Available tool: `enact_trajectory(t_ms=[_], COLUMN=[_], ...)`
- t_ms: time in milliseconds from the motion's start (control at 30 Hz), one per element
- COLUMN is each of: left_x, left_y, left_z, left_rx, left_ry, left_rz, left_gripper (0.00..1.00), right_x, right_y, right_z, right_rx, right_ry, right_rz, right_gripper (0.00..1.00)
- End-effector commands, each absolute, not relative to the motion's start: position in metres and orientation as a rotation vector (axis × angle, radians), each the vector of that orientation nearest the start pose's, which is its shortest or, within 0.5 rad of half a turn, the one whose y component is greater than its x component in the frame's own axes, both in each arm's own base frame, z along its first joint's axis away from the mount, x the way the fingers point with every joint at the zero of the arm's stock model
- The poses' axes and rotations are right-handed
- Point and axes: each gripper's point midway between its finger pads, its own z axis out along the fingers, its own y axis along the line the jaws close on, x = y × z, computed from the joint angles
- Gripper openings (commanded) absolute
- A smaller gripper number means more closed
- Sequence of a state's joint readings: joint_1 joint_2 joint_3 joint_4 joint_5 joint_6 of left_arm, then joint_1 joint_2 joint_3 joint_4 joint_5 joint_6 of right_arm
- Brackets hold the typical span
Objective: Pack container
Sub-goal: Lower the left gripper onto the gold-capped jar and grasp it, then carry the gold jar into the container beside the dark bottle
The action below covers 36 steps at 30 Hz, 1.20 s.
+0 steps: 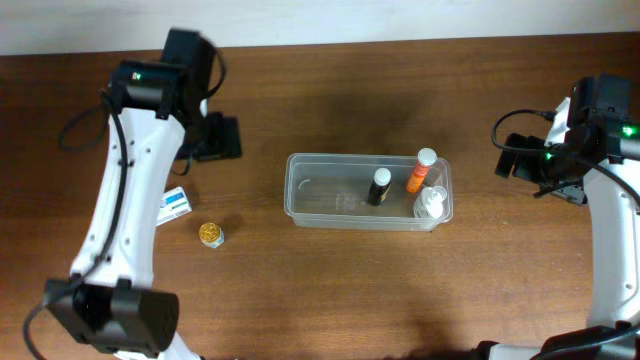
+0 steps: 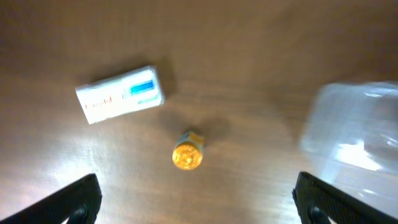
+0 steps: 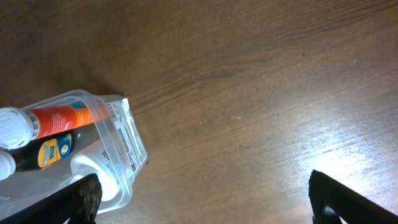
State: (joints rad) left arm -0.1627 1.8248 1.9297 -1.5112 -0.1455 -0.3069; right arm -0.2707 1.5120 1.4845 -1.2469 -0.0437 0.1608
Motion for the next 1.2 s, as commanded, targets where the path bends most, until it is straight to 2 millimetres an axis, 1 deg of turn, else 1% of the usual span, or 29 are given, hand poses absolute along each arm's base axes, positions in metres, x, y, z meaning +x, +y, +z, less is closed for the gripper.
enact_trajectory(t_ms=[0, 100, 200, 300, 433, 500, 533, 633, 833, 867, 967, 1033, 1167], left_x=[0.347, 0.334, 0.318, 0.301, 0.286, 0.282, 0.282, 0.286, 0.291, 0.291, 0.291, 0.290, 0.286], left_y=[-0.025, -0.017, -0.015, -0.013, -0.013, -0.013, -0.013, -0.013, -0.013, -0.013, -0.013, -0.013, -0.013], left_z=[0.153, 0.109, 0.075, 0.053, 0.035, 0.030, 0.029, 0.028, 0.027, 0.027, 0.027, 0.026, 0.023], left_rx=[-0.307, -0.339, -0.323, -0.322, -0.327, -0.328, -0.328, -0.325, -0.323, -0.323, -0.323, -0.323, -0.322], left_ry=[3.091, 3.158, 3.214, 3.258, 3.295, 3.304, 3.301, 3.283, 3.266, 3.266, 3.266, 3.268, 3.280], left_rz=[0.076, 0.035, -0.015, -0.011, -0.003, -0.001, -0.001, -0.005, -0.009, -0.009, -0.009, -0.009, -0.006], left_gripper=[0.99, 0.99, 0.99, 0.99, 0.99, 0.97, 0.92, 0.65, 0.63, 0.61, 0.49, 0.43, 0.40], right_x=[0.313, 0.313, 0.313, 0.313, 0.313, 0.313, 0.313, 0.313, 0.312, 0.312, 0.312, 0.312, 0.312], right_y=[-0.080, -0.080, -0.080, -0.080, -0.080, -0.080, -0.080, -0.080, -0.079, -0.079, -0.079, -0.079, -0.079], right_z=[0.193, 0.193, 0.193, 0.193, 0.193, 0.193, 0.193, 0.193, 0.193, 0.193, 0.193, 0.193, 0.193], right_rx=[0.612, 0.613, 0.613, 0.613, 0.613, 0.613, 0.613, 0.613, 0.614, 0.614, 0.614, 0.614, 0.614], right_ry=[2.783, 2.782, 2.782, 2.782, 2.782, 2.783, 2.782, 2.782, 2.786, 2.786, 2.786, 2.786, 2.786], right_rz=[0.047, 0.047, 0.047, 0.047, 0.047, 0.047, 0.047, 0.047, 0.047, 0.047, 0.047, 0.047, 0.047], right_gripper=[0.98, 0.98, 0.98, 0.98, 0.98, 0.99, 0.98, 0.98, 0.98, 0.98, 0.98, 0.98, 0.98])
